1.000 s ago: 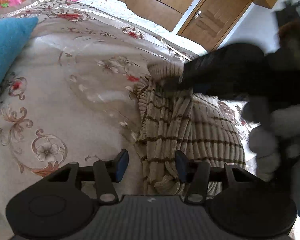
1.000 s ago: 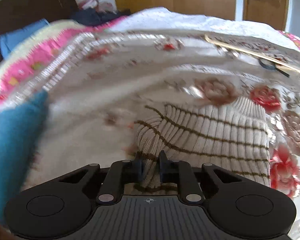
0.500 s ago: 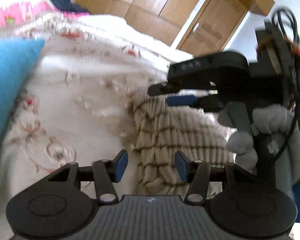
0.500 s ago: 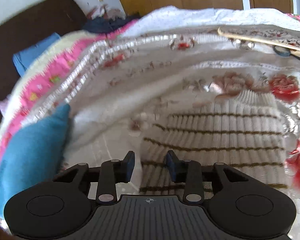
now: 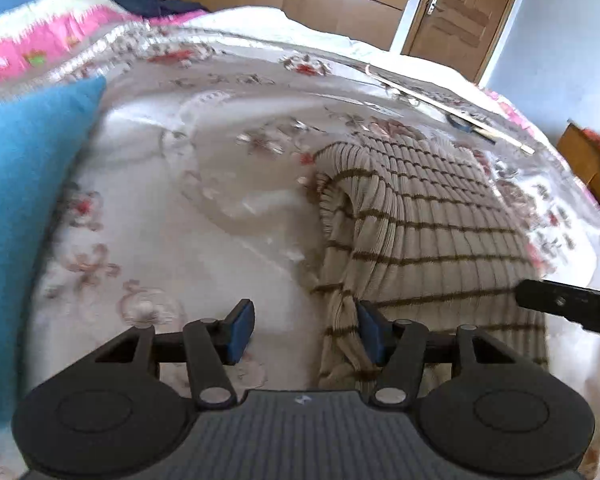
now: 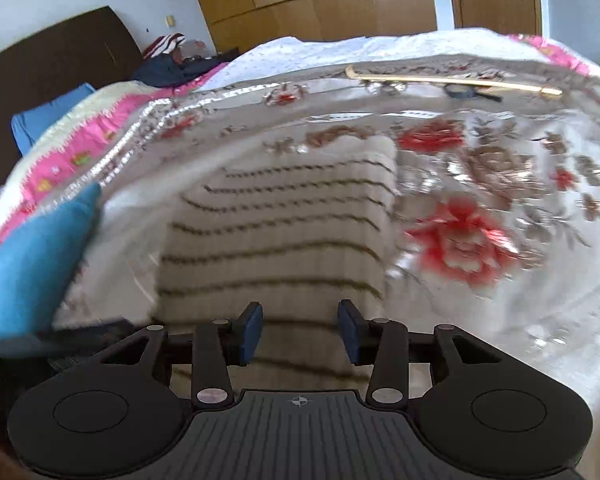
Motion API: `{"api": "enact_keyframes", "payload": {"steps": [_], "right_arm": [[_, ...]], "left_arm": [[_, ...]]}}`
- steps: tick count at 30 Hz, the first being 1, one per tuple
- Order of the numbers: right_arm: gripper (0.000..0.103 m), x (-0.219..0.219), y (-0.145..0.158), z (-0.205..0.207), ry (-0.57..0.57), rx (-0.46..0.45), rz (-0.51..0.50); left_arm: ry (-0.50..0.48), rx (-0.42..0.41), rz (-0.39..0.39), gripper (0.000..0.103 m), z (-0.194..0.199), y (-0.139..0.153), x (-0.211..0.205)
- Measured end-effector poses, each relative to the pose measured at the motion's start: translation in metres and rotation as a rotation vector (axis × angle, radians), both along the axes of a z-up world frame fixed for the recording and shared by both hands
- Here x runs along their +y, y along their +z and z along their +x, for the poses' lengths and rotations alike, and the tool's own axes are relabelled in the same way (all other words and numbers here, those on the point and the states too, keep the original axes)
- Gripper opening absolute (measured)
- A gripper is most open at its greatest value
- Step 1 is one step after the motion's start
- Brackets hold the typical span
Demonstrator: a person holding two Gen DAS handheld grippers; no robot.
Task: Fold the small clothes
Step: 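Release the sweater and pull both grippers back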
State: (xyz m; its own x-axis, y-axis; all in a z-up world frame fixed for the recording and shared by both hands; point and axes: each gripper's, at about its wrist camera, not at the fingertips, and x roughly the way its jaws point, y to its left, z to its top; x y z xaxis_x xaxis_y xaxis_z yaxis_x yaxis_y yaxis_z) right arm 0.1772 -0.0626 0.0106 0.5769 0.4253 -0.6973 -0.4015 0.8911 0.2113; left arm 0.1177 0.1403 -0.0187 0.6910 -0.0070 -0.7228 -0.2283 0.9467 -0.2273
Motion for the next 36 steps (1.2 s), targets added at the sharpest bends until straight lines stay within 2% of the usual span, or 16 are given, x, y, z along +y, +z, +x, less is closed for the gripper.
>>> {"api": "enact_keyframes", "payload": {"steps": [2, 4, 7, 10, 12, 15, 20, 23, 30, 36], "right_arm": [[0.041, -0.006, -0.003, -0.008, 0.003, 0.003, 0.022], [0.041, -0.012, -0.004, -0.013, -0.005, 0.008, 0.049], [0.042, -0.02, -0.006, -0.021, -0.004, 0.008, 0.086], [0.042, -0.02, -0.018, -0.028, -0.013, 0.026, 0.046], [0.042, -0.021, -0.021, -0.037, -0.015, 0.0, 0.011], [0.045, -0.023, -0.031, -0.038, -0.023, 0.051, -0.036], [0.045, -0.033, -0.026, -0.053, -0.026, 0.035, 0.019], [0.045, -0.037, -0.024, -0.059, -0.043, 0.053, 0.031], [0.045, -0.047, -0.017, -0.081, -0.079, 0.06, 0.067], [0.046, -0.054, -0.015, -0.1, -0.107, 0.04, 0.092]], "left_arm": [[0.013, 0.003, 0.027, 0.066, -0.001, 0.006, -0.004], [0.015, -0.038, 0.03, 0.065, -0.004, 0.019, -0.011], [-0.019, -0.084, 0.086, 0.065, 0.0, 0.035, -0.025], [-0.043, 0.006, 0.112, 0.066, 0.018, 0.021, -0.031], [-0.049, 0.072, 0.147, 0.068, 0.021, 0.005, -0.031], [-0.018, 0.069, 0.119, 0.068, 0.011, 0.009, -0.031], [-0.034, 0.04, 0.152, 0.068, -0.01, 0.028, -0.048], [-0.052, 0.059, 0.163, 0.068, -0.018, 0.03, -0.059], [-0.091, 0.078, 0.118, 0.082, -0.046, 0.029, -0.087], [-0.1, 0.076, 0.178, 0.095, -0.062, 0.027, -0.109]]}}
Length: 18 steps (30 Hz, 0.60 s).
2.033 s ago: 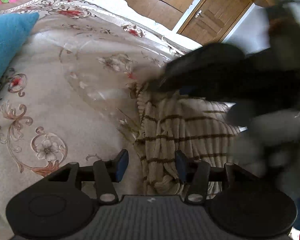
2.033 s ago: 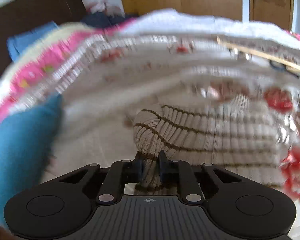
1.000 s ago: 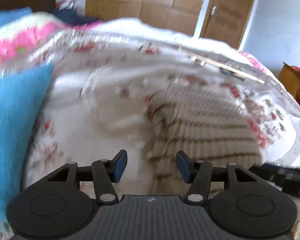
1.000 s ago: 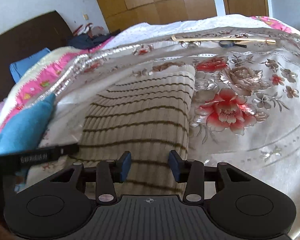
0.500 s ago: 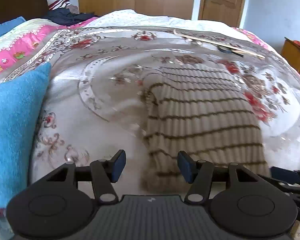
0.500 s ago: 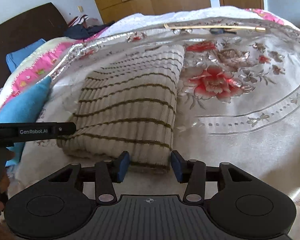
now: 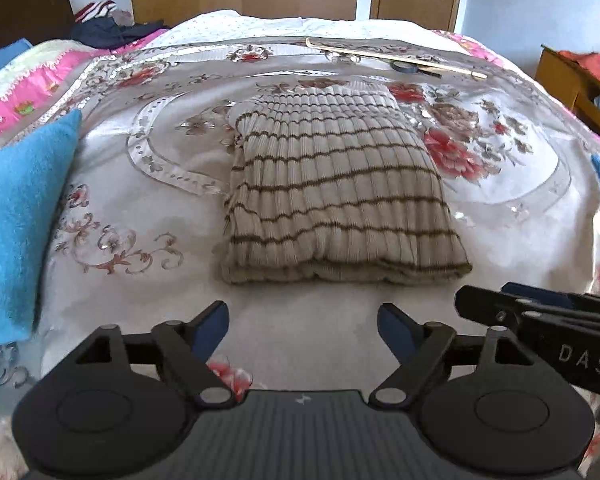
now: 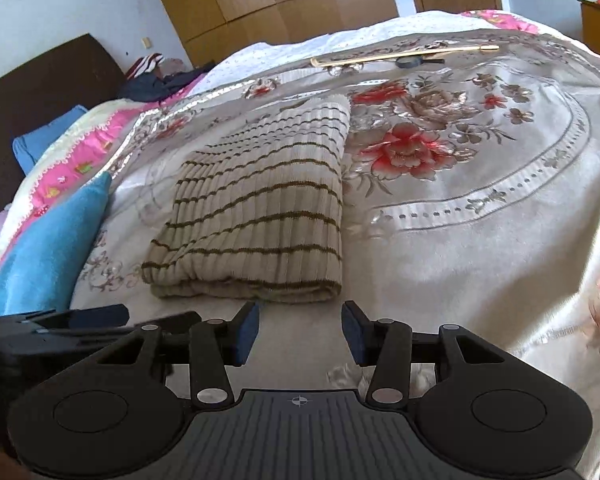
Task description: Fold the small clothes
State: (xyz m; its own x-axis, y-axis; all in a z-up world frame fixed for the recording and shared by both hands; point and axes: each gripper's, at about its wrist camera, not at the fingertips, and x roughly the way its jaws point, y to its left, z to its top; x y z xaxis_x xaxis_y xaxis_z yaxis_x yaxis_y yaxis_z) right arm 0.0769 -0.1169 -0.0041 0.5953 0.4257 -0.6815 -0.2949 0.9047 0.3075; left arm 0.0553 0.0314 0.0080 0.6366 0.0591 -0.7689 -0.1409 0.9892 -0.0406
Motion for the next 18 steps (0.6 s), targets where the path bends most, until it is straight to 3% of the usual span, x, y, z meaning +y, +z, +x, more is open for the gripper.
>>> {"api": "enact_keyframes", "payload": {"steps": [18], "right_arm": [[0.05, -0.001, -0.013, -0.008, -0.012, 0.004, -0.044]], "left_arm": [[0.022, 0.053, 0.083, 0.099, -0.005, -0.013, -0.008]]}}
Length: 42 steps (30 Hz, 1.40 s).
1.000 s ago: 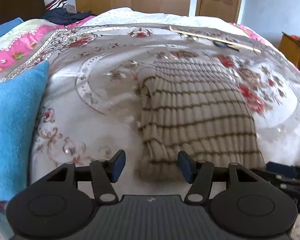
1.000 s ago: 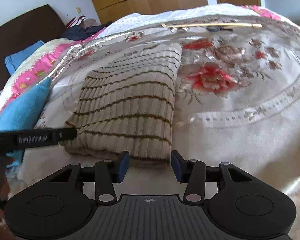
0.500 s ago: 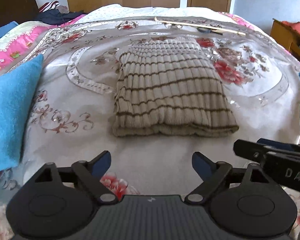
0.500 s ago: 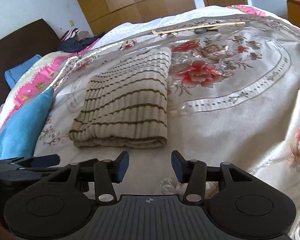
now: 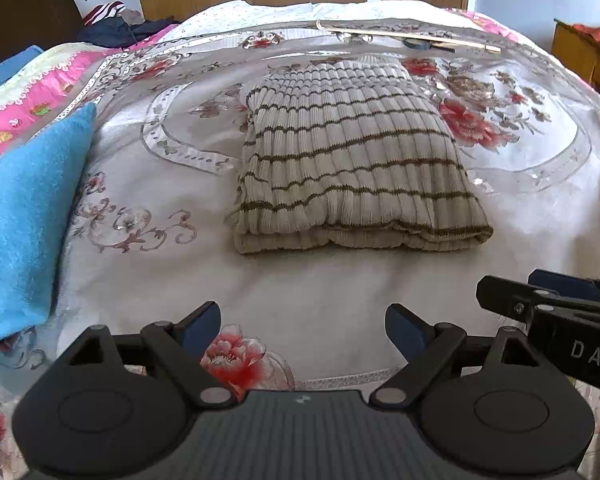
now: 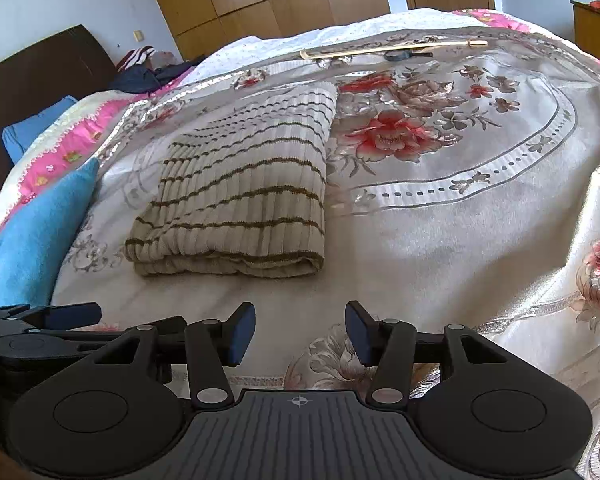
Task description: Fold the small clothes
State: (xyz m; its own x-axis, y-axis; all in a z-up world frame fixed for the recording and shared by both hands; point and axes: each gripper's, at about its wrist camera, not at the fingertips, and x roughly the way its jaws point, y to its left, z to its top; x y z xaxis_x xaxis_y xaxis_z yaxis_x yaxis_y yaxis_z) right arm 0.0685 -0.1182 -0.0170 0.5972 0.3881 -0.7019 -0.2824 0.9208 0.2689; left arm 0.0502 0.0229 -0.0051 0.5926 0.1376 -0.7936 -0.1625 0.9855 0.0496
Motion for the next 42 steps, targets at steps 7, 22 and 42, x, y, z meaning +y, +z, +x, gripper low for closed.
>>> {"api": "enact_keyframes", "payload": {"steps": [7, 22, 42], "right_arm": [[0.05, -0.0007, -0.0058, -0.0014, 0.001, 0.01, 0.002], [0.05, -0.0024, -0.0084, -0.0021, 0.0, 0.014, 0.012], [0.05, 0.0011, -0.0108, -0.0045, 0.014, 0.01, -0.017]], "left_arm": [[0.005, 0.018, -0.003, 0.099, -0.0012, -0.0051, -0.0004], [0.011, 0.024, -0.013, 0.099, -0.0019, -0.0071, -0.0006], [0.035, 0.015, -0.035, 0.099, -0.006, -0.006, 0.0039]]}}
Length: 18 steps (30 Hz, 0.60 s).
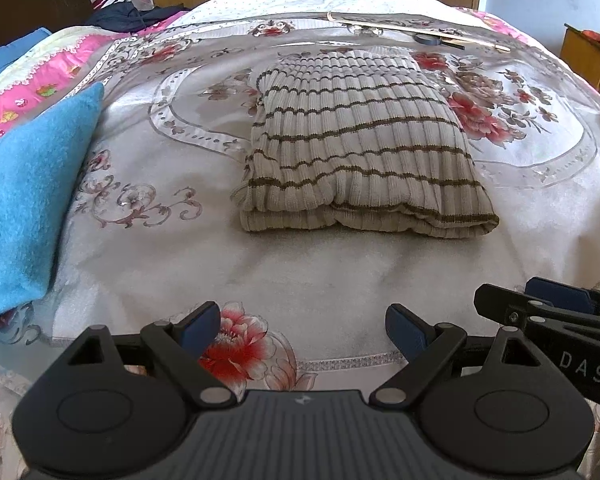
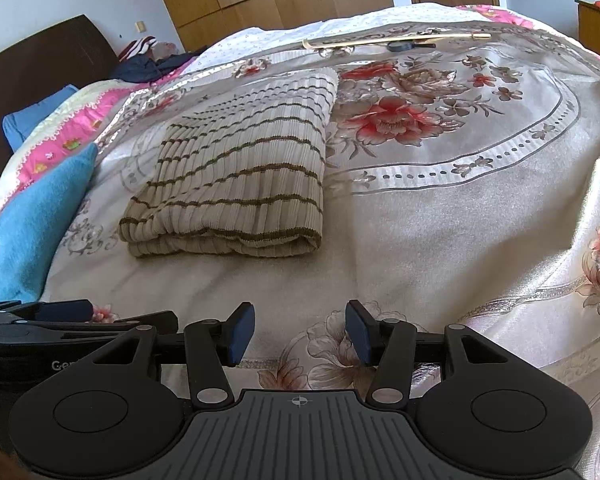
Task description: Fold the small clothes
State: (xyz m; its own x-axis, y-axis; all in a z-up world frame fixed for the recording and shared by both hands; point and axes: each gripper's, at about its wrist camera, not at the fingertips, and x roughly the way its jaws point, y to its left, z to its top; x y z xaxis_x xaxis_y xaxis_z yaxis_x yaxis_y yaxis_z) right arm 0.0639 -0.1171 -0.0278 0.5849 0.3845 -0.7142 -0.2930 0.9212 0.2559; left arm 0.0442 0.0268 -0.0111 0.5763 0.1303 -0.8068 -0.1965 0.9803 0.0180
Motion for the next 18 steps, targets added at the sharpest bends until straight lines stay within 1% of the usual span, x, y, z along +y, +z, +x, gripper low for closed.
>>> {"api": "enact_keyframes", "payload": {"steps": [18], "right_arm": [[0.05, 0.0005, -0.0007, -0.0006, 0.002, -0.005, -0.011]], "left_arm": [[0.0, 0.006, 0.0, 0.099, 0.0003, -0.0011, -0.0007]]}}
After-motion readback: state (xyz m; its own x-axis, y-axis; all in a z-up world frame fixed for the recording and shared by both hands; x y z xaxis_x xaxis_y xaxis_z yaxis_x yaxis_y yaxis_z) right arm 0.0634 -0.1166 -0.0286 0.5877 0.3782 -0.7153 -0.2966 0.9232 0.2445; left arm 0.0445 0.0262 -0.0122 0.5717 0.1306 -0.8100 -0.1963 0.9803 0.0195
